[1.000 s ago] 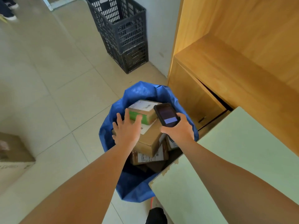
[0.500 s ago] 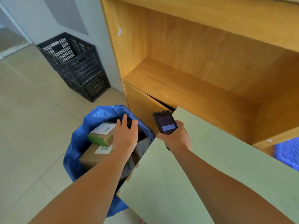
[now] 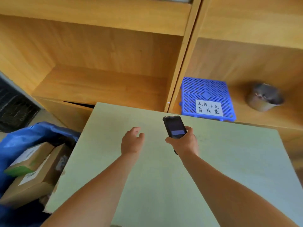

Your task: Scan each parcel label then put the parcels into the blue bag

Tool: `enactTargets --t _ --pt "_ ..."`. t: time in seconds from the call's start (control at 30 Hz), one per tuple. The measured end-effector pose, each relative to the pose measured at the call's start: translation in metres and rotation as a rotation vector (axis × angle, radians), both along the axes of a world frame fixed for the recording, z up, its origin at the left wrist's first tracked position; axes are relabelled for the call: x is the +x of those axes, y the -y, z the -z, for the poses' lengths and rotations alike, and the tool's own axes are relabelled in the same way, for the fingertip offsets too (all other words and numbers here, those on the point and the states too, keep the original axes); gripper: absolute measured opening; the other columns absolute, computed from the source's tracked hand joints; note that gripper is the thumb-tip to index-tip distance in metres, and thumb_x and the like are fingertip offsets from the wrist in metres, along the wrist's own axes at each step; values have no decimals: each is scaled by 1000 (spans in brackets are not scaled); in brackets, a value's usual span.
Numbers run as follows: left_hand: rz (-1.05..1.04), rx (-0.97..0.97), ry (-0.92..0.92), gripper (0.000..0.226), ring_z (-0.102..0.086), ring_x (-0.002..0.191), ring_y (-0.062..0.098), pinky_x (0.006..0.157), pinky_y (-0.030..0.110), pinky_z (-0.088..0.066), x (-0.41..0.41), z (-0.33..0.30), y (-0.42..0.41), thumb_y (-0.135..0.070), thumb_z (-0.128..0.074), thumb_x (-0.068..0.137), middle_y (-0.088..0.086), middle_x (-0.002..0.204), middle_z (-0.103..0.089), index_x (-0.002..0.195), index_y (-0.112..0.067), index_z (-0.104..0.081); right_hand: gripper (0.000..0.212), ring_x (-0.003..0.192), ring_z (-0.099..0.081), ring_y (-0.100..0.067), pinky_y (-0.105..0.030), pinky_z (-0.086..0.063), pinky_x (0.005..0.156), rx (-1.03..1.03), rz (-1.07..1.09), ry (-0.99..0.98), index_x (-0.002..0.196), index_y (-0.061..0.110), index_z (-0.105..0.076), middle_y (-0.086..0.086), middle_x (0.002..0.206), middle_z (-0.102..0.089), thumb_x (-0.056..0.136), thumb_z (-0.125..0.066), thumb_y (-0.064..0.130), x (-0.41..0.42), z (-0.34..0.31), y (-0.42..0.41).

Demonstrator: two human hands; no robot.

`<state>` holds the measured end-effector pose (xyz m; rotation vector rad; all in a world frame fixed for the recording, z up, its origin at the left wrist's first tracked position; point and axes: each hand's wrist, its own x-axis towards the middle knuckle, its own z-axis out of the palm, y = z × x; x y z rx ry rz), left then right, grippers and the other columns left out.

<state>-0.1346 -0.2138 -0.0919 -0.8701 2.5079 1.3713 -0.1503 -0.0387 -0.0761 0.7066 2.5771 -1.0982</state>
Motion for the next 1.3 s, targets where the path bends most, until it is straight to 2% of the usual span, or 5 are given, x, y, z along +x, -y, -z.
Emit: enactTargets --t 0.17,0.5,0.67,0.87,1.3 --pt "43 20 5 34 -61 110 20 85 25 -42 7 19 -66 -21 -53 94 1 125 -66 126 -23 -64 84 90 -66 -22 -46 -60 80 -3 74 50 127 31 -45 4 103 -60 51 -79 44 25 26 -60" --pt "187 -161 98 49 -44 136 21 108 35 -40 27 78 -123 -33 -50 96 1 147 -48 144 -23 -51 84 111 -56 -23 -40 -46 97 51 121 105 138 27 -41 2 116 -58 66 -81 42 54 85 -86" --pt "398 -282 44 47 -29 144 21 120 39 -23 31 97 -134 -40 -41 97 0 150 -46 141 -30 -55 89 119 -51 -25 -37 -40 98 100 192 108 144 24 -36 -1 126 -57 71 -79 50 59 102 -84" --pt "519 -185 149 39 12 152 21 122 42 9 39 97 -145 -46 -38 100 -8 167 -3 134 -50 -56 90 123 -50 -28 -38 -38 99 153 213 83 147 22 -32 -6 131 -53 76 -76 57 64 115 -75" --pt "687 -325 98 44 15 152 30 120 51 9 51 106 -138 -47 -18 105 -4 167 0 140 -53 -44 87 122 -39 -30 -36 -33 96 347 208 134 143 22 -37 -6 135 -40 76 -75 63 60 122 -61"
